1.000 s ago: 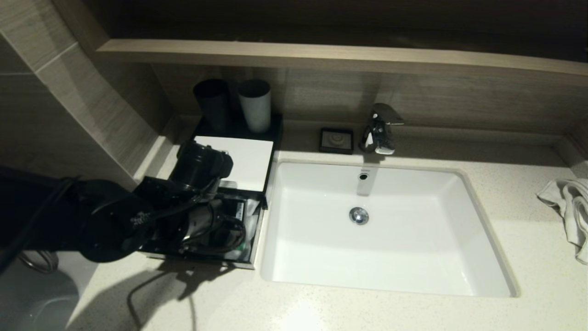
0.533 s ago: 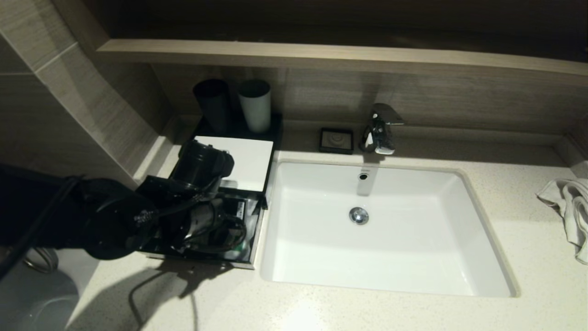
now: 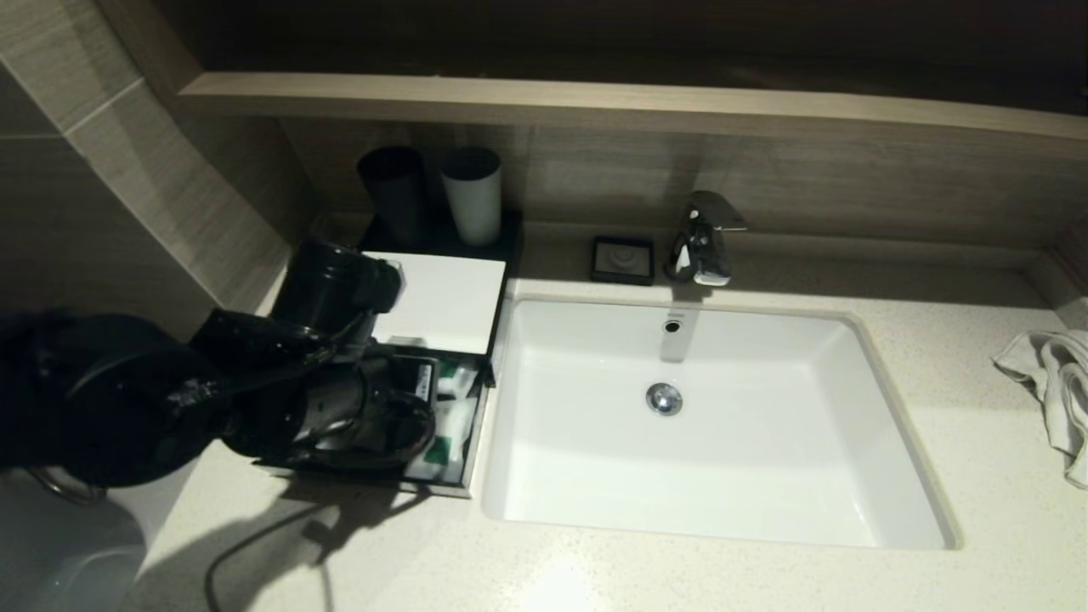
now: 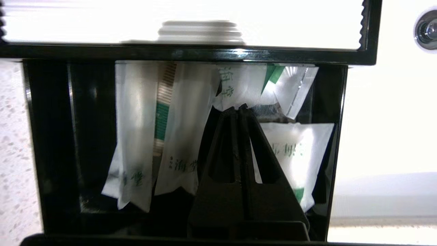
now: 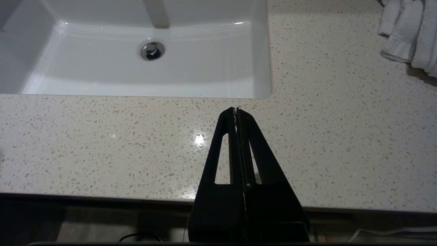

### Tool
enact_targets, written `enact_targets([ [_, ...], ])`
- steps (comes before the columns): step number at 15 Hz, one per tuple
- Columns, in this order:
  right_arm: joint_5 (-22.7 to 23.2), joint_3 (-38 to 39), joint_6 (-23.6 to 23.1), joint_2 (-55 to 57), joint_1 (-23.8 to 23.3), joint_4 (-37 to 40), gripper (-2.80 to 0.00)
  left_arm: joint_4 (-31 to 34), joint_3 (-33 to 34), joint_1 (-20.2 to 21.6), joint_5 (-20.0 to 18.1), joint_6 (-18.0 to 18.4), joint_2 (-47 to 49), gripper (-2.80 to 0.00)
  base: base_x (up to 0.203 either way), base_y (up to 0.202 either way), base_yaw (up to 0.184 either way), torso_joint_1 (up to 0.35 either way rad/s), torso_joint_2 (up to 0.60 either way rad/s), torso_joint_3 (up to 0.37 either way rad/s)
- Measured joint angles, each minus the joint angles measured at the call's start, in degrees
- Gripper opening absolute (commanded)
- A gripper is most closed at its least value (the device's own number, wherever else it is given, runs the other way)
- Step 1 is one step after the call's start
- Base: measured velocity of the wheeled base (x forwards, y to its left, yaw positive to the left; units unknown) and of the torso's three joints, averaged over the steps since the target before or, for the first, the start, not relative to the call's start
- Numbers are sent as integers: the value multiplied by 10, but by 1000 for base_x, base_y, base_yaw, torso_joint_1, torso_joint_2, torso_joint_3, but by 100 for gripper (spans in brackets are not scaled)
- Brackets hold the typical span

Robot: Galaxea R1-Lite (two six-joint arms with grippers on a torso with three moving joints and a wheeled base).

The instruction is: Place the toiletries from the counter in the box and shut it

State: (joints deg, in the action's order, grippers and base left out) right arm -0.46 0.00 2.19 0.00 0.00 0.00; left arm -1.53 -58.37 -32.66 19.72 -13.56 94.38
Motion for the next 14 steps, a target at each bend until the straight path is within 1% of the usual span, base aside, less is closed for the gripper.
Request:
enact_targets([
  [3, 0, 0, 0, 0, 0, 0, -280, 38, 7, -7, 0, 0, -37, -280, 0, 0, 0, 0, 0, 0],
  [5, 0, 0, 0, 0, 0, 0, -280, 63, 24, -16, 0, 0, -66, -280, 0, 0, 0, 0, 0, 0],
  [9, 0, 0, 0, 0, 0, 0, -280, 101, 91, -25, 0, 0, -127, -280, 0, 0, 0, 0, 0, 0],
  [14, 0, 0, 0, 0, 0, 0, -280, 97, 196, -25, -3, -5, -192, -280, 0, 0, 0, 0, 0, 0],
])
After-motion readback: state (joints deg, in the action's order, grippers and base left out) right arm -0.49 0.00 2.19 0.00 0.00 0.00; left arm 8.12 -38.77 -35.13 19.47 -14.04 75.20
